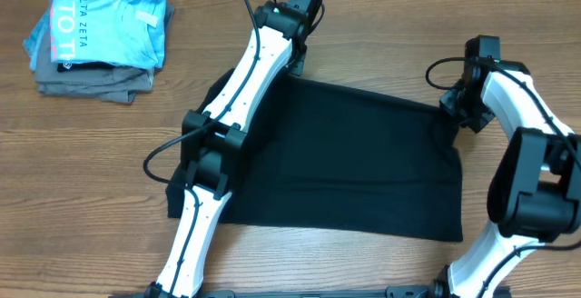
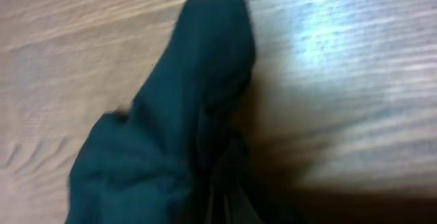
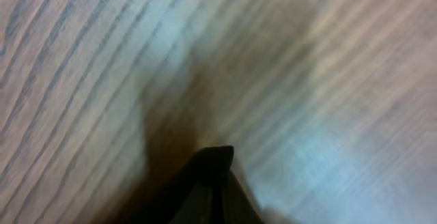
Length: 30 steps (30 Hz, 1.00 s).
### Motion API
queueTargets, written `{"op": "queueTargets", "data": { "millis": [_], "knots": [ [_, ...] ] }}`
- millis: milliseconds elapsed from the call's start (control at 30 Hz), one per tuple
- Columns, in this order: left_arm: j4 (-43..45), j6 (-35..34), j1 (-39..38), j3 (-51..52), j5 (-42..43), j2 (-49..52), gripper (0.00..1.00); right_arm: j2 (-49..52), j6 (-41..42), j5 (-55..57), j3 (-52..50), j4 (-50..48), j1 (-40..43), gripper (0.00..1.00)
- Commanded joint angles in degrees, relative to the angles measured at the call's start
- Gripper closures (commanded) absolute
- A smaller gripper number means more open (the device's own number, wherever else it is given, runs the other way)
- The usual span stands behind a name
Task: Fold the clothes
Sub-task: 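Grasp the top corners and fold the top edge down toward the bottom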
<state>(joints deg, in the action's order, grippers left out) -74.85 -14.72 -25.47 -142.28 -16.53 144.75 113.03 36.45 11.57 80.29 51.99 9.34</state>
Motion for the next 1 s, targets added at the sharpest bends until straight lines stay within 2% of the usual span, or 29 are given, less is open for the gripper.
{"op": "queueTargets", "data": {
  "millis": [0,167,200,333,433,567,733,967],
  "knots": [
    [-3.82,-2.49,0.44,-2.36,-2.08,-5.79,0.96,-5.90,4.35,1.86,1.62,3.15,0.44,0.96],
    [-12.52,-4.35,0.44,-2.36,-2.05,-6.71,0.96,-7.82,4.66,1.64,1.62,9.70,0.44,0.96],
    [-16.26,-5.73,0.44,-2.32,-2.08,-6.69,0.96,-7.87,6.78,1.66,1.60,12.85,0.44,0.96],
    [-22.01,-7.54,0.44,-2.19,-1.84,-6.69,0.96,-7.89,9.25,1.14,1.60,17.73,0.44,0.96],
    [-21.99,-6.05,0.44,-0.90,3.06,-6.75,0.96,-7.89,9.22,-0.72,1.60,20.92,0.42,0.96],
    [-21.99,-6.12,0.44,1.64,4.59,-6.75,0.96,-7.93,9.25,-0.70,1.57,24.70,0.42,0.96],
    [-22.01,-7.78,0.42,5.99,4.42,-8.07,0.96,-8.46,9.22,-0.70,1.53,26.21,0.42,0.96],
    [-21.99,-11.45,0.61,14.93,-0.35,-17.53,0.96,-12.41,9.18,-0.70,1.42,27.87,0.22,0.96]
  ]
}}
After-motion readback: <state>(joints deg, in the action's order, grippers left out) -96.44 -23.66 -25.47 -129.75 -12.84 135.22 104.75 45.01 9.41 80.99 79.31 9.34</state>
